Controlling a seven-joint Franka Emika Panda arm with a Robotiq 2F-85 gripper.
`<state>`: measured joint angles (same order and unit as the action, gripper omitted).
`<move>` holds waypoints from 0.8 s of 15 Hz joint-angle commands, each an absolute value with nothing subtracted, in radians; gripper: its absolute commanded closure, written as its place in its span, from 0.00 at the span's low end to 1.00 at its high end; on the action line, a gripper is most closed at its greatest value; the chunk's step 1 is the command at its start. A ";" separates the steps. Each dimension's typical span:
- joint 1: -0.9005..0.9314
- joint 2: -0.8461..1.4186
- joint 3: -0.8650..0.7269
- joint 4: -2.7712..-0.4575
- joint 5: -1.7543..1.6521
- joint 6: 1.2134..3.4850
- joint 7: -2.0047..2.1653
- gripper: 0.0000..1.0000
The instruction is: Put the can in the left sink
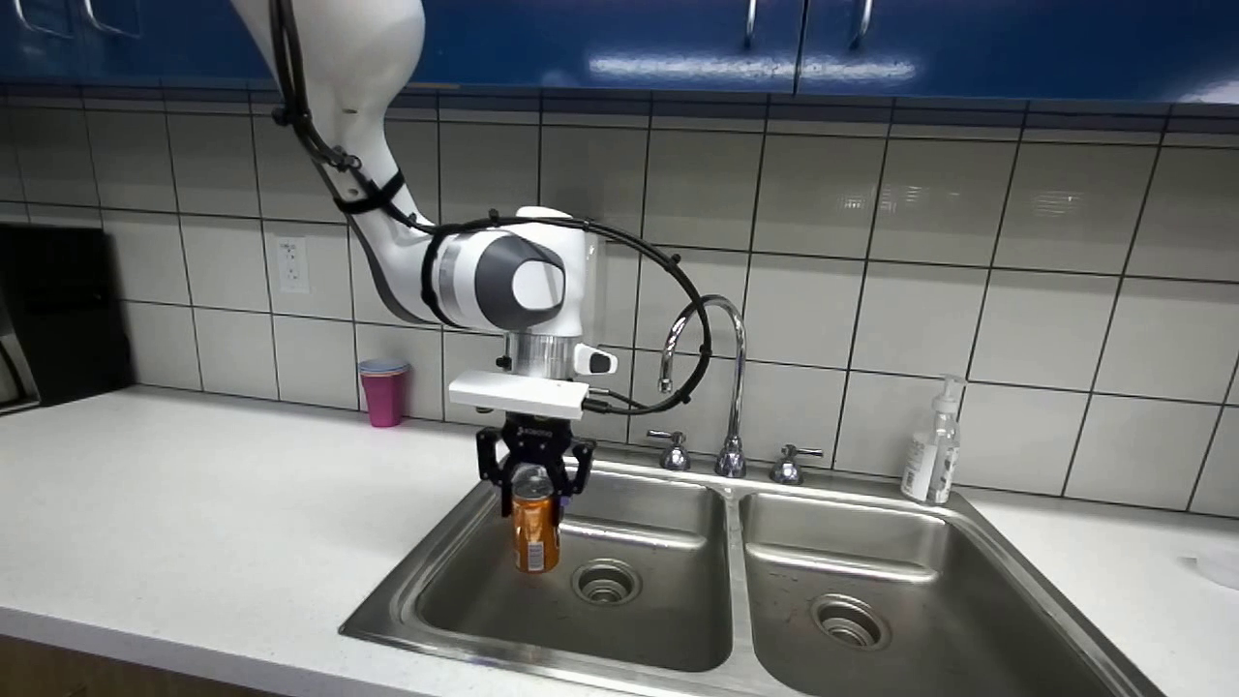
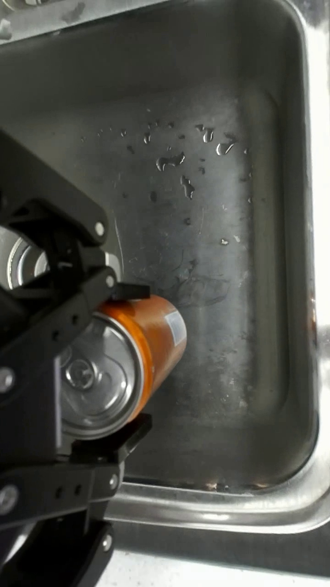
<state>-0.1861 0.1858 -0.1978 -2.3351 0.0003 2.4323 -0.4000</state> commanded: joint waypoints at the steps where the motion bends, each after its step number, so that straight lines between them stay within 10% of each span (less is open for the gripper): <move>1: -0.218 0.261 -0.192 -2.249 -0.002 2.391 -0.362 0.62; 12: -0.238 0.444 -0.188 -2.126 -0.030 2.382 -0.316 0.62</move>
